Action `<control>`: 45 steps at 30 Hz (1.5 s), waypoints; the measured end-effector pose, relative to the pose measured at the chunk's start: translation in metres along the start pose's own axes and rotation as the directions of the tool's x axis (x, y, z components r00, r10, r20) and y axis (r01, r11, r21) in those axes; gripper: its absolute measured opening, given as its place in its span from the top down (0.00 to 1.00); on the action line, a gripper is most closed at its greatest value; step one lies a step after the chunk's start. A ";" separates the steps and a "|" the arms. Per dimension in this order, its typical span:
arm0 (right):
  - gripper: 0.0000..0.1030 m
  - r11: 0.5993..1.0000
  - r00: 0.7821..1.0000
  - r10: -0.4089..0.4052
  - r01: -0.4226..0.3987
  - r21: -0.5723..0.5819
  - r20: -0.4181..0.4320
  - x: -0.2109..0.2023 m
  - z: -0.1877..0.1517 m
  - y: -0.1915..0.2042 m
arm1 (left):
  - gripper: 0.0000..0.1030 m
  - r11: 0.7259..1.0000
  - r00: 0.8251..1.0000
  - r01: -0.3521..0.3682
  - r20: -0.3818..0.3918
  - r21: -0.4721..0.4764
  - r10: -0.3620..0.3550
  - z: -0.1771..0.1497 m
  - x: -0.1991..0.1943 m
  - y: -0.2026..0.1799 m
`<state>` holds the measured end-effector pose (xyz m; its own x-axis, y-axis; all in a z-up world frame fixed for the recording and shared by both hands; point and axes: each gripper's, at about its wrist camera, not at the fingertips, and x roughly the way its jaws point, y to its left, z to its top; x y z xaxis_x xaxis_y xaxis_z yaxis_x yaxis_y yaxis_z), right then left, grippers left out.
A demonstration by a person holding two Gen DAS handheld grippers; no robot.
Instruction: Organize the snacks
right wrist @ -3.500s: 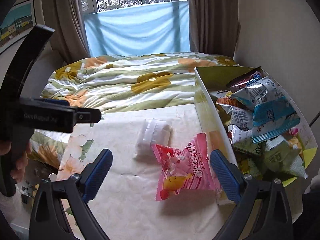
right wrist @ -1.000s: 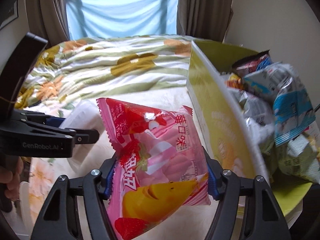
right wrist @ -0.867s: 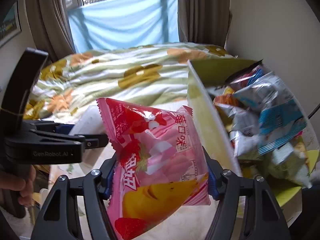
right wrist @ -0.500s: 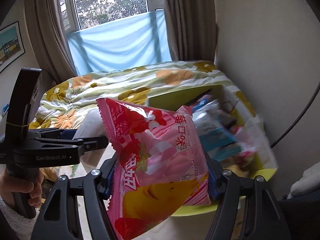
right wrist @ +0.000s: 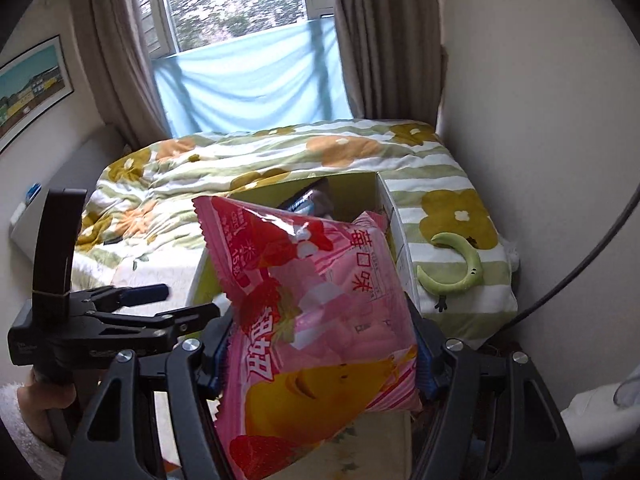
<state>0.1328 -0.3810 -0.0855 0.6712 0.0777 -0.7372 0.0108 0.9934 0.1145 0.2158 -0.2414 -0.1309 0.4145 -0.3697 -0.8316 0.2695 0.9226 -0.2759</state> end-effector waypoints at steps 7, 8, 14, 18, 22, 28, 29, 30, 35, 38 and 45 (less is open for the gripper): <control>0.37 0.996 0.997 0.072 -0.073 -0.044 -0.020 0.002 -0.007 -0.020 | 0.01 0.993 0.995 -0.102 0.003 -0.056 0.102 -0.024 -0.019 0.010; 0.37 0.996 0.997 0.079 -0.080 -0.044 -0.016 0.002 -0.005 -0.022 | 0.01 0.992 0.994 -0.109 0.004 -0.060 0.110 -0.026 -0.023 0.012; 0.36 0.992 0.992 0.122 -0.122 -0.030 -0.014 0.007 0.009 -0.029 | 0.01 0.990 0.994 -0.107 0.030 -0.087 0.110 -0.029 -0.038 0.014; 0.34 0.990 0.989 0.141 -0.142 -0.009 -0.031 0.026 0.017 -0.034 | 0.01 0.990 0.993 -0.108 0.033 -0.086 0.111 -0.029 -0.042 0.012; 0.11 0.989 0.989 0.145 -0.144 0.018 -0.034 0.047 0.024 -0.039 | 0.01 0.989 0.992 -0.119 0.032 -0.082 0.122 -0.031 -0.042 0.008; 0.06 0.992 0.991 0.129 -0.129 0.000 -0.025 0.042 0.010 -0.040 | 0.01 0.986 0.991 -0.131 0.025 -0.105 0.134 -0.038 -0.042 0.011; 0.06 0.993 0.992 0.121 -0.121 -0.006 -0.033 0.043 0.007 -0.041 | 0.01 0.985 0.990 -0.135 0.022 -0.108 0.139 -0.039 -0.041 0.012; 0.06 0.993 0.993 0.114 -0.114 -0.012 -0.035 0.042 0.004 -0.041 | 0.01 0.984 0.990 -0.139 0.020 -0.113 0.142 -0.040 -0.041 0.013; 0.06 0.994 0.994 0.106 -0.107 -0.039 -0.033 0.036 0.001 -0.038 | 0.01 0.981 0.989 -0.139 0.033 -0.133 0.144 -0.042 -0.047 0.018; 0.06 0.994 0.995 0.100 -0.100 -0.053 -0.015 0.023 0.002 -0.031 | 0.01 0.982 0.987 -0.141 0.060 -0.124 0.150 -0.044 -0.062 0.017; 0.06 0.994 0.993 0.091 -0.087 -0.060 0.074 -0.032 0.000 -0.004 | 0.01 0.980 0.961 -0.183 0.194 -0.076 0.194 -0.052 -0.125 0.016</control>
<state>0.1114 -0.3871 -0.0625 0.7221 0.1615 -0.6727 -0.0922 0.9862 0.1377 0.1232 -0.1748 -0.0560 0.6199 -0.1975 -0.7594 0.1225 0.9803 -0.1550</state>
